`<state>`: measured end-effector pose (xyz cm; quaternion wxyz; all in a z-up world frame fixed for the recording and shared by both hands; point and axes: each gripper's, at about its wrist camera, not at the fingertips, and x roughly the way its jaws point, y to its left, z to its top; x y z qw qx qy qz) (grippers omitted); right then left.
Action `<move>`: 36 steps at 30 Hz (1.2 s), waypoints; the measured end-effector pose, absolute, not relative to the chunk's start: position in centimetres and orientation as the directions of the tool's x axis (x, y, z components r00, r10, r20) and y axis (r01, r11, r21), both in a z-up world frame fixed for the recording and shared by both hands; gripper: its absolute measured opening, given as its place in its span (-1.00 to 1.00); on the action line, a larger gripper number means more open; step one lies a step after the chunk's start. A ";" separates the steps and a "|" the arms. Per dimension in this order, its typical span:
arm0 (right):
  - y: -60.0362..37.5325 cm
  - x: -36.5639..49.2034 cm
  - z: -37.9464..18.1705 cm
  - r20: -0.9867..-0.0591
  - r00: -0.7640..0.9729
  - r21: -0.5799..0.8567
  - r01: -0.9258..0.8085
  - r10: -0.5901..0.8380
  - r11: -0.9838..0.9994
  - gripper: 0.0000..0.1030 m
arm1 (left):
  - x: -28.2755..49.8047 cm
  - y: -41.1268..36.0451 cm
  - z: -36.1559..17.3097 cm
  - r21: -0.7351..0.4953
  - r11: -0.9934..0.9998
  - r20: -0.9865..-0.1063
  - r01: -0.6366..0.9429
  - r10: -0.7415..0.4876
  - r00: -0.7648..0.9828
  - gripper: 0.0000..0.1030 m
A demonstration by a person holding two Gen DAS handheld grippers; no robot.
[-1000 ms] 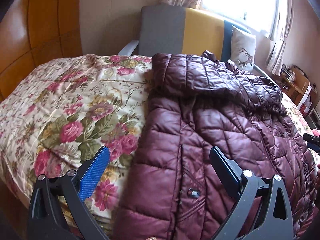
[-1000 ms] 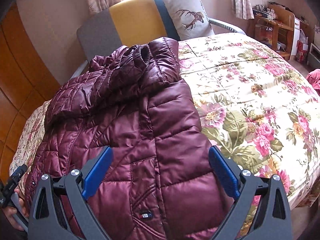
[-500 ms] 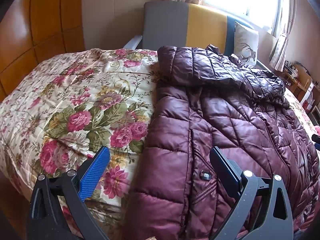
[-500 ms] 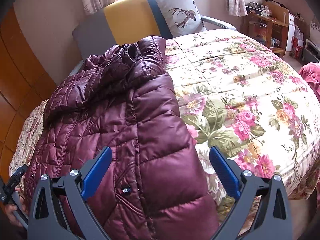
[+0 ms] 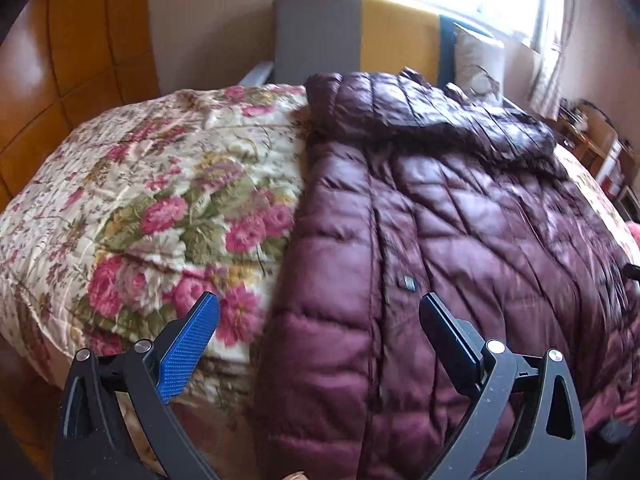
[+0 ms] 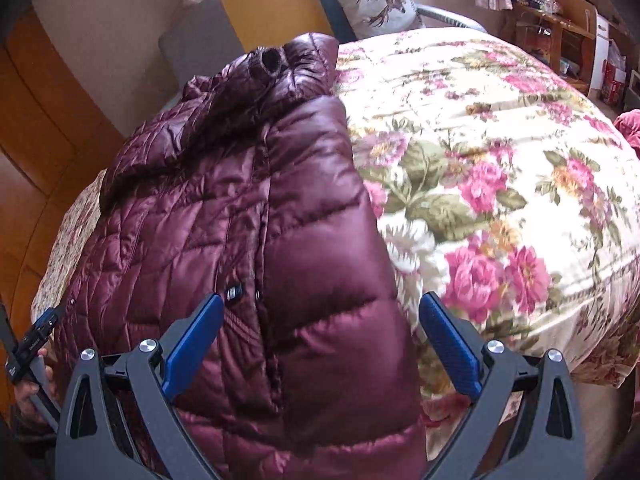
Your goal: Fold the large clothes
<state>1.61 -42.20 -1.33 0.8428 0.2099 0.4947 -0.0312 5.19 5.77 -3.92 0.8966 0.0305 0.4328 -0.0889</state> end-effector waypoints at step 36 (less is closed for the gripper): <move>-40.4 -6.0 12.2 -0.500 0.647 0.644 -0.166 0.576 0.746 -0.64 | -0.4 16.2 5.1 -0.742 0.563 -0.355 0.365 -0.791 0.498 -0.59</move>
